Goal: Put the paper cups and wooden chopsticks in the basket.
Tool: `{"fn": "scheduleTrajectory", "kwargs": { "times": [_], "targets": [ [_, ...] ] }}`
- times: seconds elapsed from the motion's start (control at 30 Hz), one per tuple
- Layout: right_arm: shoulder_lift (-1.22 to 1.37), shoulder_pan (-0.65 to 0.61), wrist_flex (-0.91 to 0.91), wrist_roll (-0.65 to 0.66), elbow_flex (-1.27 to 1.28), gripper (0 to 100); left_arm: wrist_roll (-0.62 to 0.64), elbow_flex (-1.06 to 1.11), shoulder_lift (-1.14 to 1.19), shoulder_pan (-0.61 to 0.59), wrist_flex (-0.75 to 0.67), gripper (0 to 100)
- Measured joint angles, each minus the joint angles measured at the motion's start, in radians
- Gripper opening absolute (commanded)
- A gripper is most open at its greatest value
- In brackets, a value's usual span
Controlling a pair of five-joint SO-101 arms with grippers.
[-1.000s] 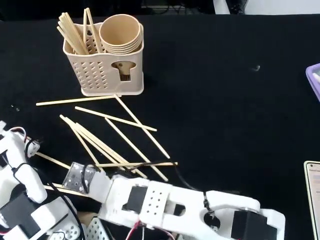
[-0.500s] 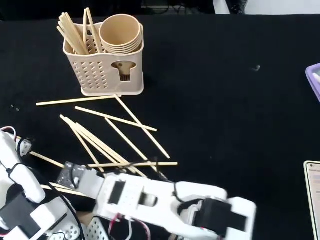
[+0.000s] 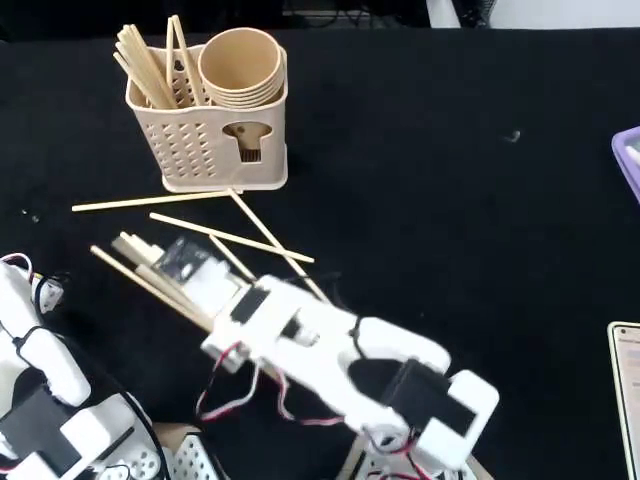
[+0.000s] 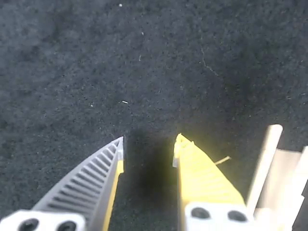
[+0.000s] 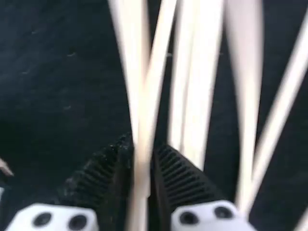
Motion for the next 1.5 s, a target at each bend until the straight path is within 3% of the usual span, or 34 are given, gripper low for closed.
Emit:
{"fn": "scheduleTrajectory", "kwargs": {
  "times": [0.27, 0.5, 0.77, 0.93, 1.3, 1.37, 1.5],
  "targets": [
    [-0.083, 0.072, 0.044, 0.063, 0.002, 1.9, 0.000, 0.000, 0.000, 0.000, 0.000, 18],
    [-0.143, 0.080, 0.078, 0.063, 0.002, 28.1, 0.000, 0.000, 0.000, 0.000, 0.000, 18],
    [-0.143, 0.074, 0.066, 0.060, 0.003, 32.5, 0.000, 0.000, 0.000, 0.000, 0.000, 18],
    [-0.089, 0.002, -0.018, -0.009, -0.041, 40.9, 0.000, 0.000, 0.000, 0.000, 0.000, 18],
    [0.215, -0.020, 0.077, 0.006, -0.295, 40.5, 0.000, 0.000, 0.000, 0.000, 0.000, 18],
    [0.252, -0.018, 0.109, 0.032, -0.336, 35.1, 0.000, 0.000, 0.000, 0.000, 0.000, 18],
    [0.316, -0.018, 0.192, 0.087, -0.430, 14.0, 0.000, 0.000, 0.000, 0.000, 0.000, 18]
  ]
}}
